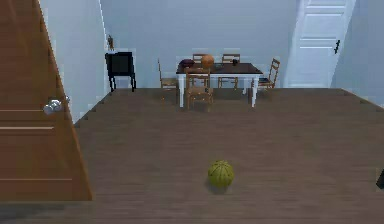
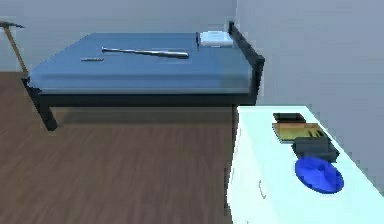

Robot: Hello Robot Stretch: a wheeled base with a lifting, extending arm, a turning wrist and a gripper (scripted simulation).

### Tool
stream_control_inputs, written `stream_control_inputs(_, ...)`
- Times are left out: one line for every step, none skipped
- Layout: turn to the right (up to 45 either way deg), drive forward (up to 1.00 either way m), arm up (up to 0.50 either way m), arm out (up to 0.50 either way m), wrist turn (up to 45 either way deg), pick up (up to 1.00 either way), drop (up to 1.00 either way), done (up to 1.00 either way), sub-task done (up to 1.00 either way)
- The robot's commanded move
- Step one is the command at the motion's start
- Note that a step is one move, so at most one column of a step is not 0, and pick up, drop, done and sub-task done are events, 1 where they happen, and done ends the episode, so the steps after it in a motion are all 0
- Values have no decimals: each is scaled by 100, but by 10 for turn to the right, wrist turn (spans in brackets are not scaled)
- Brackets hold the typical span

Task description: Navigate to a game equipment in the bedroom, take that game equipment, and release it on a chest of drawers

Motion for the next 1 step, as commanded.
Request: stream_control_inputs(0,30,0,0,0,0,0,0,0)
